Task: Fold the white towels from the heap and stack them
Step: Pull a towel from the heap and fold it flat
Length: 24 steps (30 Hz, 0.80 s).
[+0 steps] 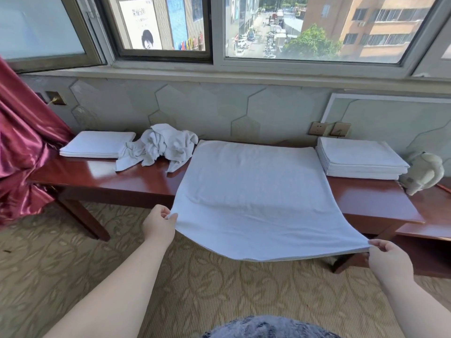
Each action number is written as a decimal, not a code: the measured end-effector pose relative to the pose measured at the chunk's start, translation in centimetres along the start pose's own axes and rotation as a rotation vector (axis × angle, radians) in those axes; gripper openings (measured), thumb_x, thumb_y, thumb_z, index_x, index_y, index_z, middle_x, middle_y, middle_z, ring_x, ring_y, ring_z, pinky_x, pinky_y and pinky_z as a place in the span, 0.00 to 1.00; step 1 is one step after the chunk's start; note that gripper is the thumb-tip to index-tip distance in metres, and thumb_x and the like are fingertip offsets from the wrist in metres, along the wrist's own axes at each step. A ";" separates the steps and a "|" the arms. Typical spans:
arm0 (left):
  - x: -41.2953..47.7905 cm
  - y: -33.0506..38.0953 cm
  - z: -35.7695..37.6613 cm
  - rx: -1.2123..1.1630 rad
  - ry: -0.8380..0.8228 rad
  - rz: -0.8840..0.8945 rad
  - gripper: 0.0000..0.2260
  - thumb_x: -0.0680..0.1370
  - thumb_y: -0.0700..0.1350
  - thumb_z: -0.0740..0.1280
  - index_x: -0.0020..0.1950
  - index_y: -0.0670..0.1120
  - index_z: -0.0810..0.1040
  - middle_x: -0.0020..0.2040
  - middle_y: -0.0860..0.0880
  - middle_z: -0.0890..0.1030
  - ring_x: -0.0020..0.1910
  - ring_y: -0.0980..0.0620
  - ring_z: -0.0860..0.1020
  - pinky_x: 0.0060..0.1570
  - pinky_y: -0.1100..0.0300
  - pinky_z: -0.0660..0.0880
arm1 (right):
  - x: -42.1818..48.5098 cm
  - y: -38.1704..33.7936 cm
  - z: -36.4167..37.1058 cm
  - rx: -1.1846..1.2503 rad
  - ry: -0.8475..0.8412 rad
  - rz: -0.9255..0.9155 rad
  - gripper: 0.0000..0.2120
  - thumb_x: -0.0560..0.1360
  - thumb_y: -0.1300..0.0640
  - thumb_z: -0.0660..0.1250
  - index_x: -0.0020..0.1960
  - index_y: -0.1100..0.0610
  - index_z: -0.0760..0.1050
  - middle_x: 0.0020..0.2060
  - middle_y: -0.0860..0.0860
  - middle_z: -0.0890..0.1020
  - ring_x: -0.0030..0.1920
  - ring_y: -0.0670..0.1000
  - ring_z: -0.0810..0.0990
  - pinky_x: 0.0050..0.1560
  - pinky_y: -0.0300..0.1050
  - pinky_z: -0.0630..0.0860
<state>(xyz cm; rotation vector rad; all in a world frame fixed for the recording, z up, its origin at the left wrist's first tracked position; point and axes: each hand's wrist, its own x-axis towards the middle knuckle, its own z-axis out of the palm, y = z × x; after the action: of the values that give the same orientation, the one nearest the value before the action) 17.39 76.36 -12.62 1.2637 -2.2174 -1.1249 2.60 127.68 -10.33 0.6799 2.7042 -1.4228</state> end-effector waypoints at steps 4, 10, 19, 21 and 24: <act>0.2 0.2 -0.1 0.070 -0.004 -0.074 0.06 0.80 0.47 0.71 0.49 0.46 0.78 0.44 0.49 0.80 0.39 0.52 0.77 0.35 0.57 0.70 | 0.0 -0.3 0.2 0.004 -0.017 0.006 0.09 0.78 0.62 0.63 0.52 0.52 0.80 0.42 0.55 0.86 0.43 0.64 0.85 0.42 0.55 0.80; 1.0 -0.6 0.8 -0.152 -0.032 -0.411 0.09 0.77 0.45 0.76 0.51 0.43 0.80 0.40 0.43 0.85 0.36 0.46 0.81 0.35 0.57 0.77 | 0.0 -0.5 0.6 0.049 -0.037 0.016 0.09 0.79 0.63 0.63 0.53 0.54 0.80 0.43 0.54 0.85 0.45 0.58 0.84 0.40 0.50 0.78; 2.8 -2.3 1.4 -0.217 -0.199 -0.650 0.06 0.79 0.35 0.72 0.54 0.34 0.79 0.39 0.40 0.78 0.33 0.48 0.76 0.40 0.54 0.80 | 0.3 -0.5 1.0 0.073 -0.050 0.038 0.09 0.80 0.63 0.63 0.56 0.56 0.80 0.44 0.55 0.86 0.47 0.59 0.85 0.42 0.50 0.78; 3.1 -2.4 1.6 -0.204 -0.244 -0.650 0.07 0.81 0.36 0.70 0.56 0.34 0.78 0.41 0.40 0.78 0.35 0.49 0.76 0.36 0.57 0.77 | 0.3 -0.5 1.0 0.077 -0.044 0.040 0.09 0.80 0.63 0.62 0.56 0.56 0.79 0.44 0.55 0.85 0.47 0.59 0.85 0.41 0.49 0.78; 3.1 -2.4 1.6 -0.096 -0.313 -0.631 0.09 0.83 0.40 0.67 0.58 0.34 0.78 0.42 0.39 0.81 0.34 0.49 0.78 0.34 0.59 0.77 | 0.1 -0.7 1.0 0.080 -0.043 0.046 0.09 0.80 0.64 0.62 0.56 0.56 0.79 0.44 0.56 0.85 0.46 0.59 0.85 0.38 0.47 0.76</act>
<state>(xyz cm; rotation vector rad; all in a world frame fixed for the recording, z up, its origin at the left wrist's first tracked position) 16.08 73.79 -15.72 1.9273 -1.9702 -1.7340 2.08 126.63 -10.40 0.7023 2.5948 -1.5238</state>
